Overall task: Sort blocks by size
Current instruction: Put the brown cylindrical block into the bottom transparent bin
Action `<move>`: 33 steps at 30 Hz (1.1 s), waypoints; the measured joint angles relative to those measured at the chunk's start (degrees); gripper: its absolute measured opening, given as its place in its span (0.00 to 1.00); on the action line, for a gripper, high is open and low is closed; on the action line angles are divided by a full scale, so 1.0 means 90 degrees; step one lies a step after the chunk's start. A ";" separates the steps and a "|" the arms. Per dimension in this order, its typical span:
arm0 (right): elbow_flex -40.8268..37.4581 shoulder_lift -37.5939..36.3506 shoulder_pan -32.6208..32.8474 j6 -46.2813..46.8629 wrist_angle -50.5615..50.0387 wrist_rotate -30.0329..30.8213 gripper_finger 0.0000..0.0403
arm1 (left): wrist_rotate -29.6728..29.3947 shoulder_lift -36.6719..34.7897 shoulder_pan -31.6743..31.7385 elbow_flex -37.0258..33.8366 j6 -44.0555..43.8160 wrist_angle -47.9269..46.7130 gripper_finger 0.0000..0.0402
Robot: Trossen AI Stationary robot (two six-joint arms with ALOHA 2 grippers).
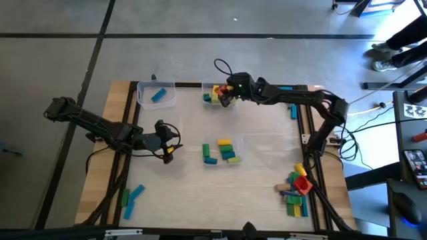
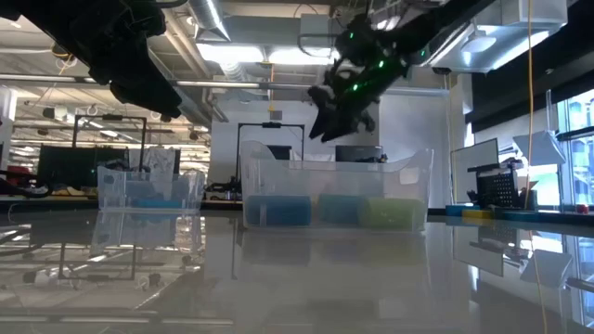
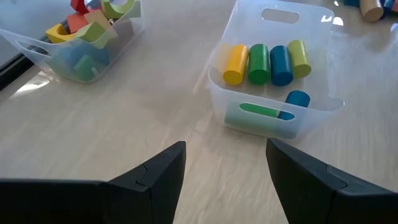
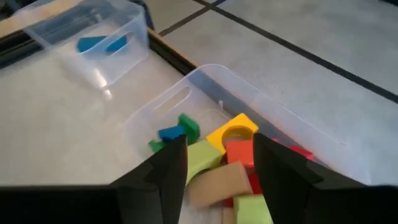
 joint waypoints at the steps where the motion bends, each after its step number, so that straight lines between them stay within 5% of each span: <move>1: 0.0011 -0.0140 0.0062 -0.0076 -0.0233 0.0017 0.44 | 0.0000 0.0000 0.0000 0.0000 0.0000 -0.0003 0.54; 14: 0.0828 -0.1664 0.1558 -0.0210 -0.4206 0.0789 0.45 | 0.0000 0.0000 0.0000 0.0000 -0.0049 -0.0002 0.54; 33: 0.1005 -0.1891 0.4048 0.2559 -0.7350 0.0772 0.45 | 0.0000 0.0000 0.0000 0.0000 -0.0007 -0.0004 0.54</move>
